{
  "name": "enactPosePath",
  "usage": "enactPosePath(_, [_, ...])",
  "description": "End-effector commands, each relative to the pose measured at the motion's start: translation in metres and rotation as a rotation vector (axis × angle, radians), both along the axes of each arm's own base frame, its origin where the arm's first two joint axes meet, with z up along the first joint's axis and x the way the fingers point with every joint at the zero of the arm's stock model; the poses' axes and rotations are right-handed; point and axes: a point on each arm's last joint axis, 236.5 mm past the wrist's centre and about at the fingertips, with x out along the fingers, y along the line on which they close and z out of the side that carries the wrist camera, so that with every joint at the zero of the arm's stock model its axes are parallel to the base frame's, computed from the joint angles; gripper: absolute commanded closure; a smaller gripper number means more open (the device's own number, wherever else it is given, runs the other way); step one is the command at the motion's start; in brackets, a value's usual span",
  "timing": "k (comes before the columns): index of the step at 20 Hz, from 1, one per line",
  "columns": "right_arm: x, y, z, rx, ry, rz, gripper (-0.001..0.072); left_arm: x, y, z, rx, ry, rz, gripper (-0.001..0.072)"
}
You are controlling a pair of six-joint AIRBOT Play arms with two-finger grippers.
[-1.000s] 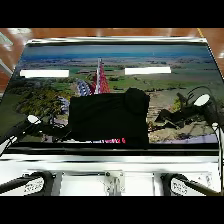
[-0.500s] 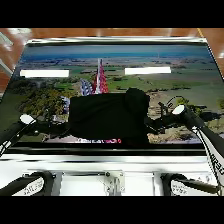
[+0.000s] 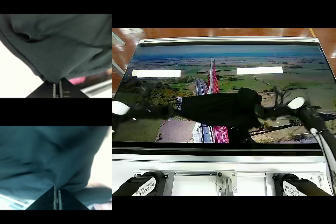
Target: Fold the shirts.
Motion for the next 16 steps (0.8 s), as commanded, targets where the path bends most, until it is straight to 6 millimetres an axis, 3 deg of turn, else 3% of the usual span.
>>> enactPosePath(1, [0.018,0.003,0.149,-0.05,-0.455,0.123,0.0644,0.022,0.002,0.14,0.023,-0.359,-0.002,0.0664])
enactPosePath(3, [0.004,-0.005,0.275,-0.093,-0.778,0.101,0.0645,0.009,0.001,0.248,0.039,-0.616,0.0,0.0663])
enactPosePath(5, [-0.037,-0.018,0.393,-0.113,-1.057,0.018,0.0645,-0.03,-0.001,0.352,0.05,-0.87,0.003,0.0663])
enactPosePath(6, [-0.065,-0.025,0.441,-0.12,-1.171,-0.021,0.0645,-0.056,-0.002,0.399,0.037,-0.982,0.019,0.0662])
enactPosePath(8, [-0.114,-0.036,0.499,-0.129,-1.32,-0.075,0.0645,-0.108,-0.001,0.47,0.007,-1.174,0.058,0.0663])
enactPosePath(9, [-0.134,-0.04,0.515,-0.133,-1.363,-0.095,0.0645,-0.129,-0.001,0.492,0.004,-1.248,0.067,0.0663])
enactPosePath(11, [-0.153,-0.047,0.522,-0.164,-1.377,-0.109,0.0645,-0.156,-0.003,0.505,0.005,-1.301,0.063,0.0663])
enactPosePath(13, [-0.154,-0.054,0.51,-0.226,-1.337,-0.11,0.0645,-0.157,0.0,0.488,0.048,-1.231,0.068,0.0663])
enactPosePath(16, [-0.141,-0.067,0.475,-0.317,-1.195,-0.103,0.0645,-0.138,0.026,0.43,0.203,-1.002,0.118,0.0663])
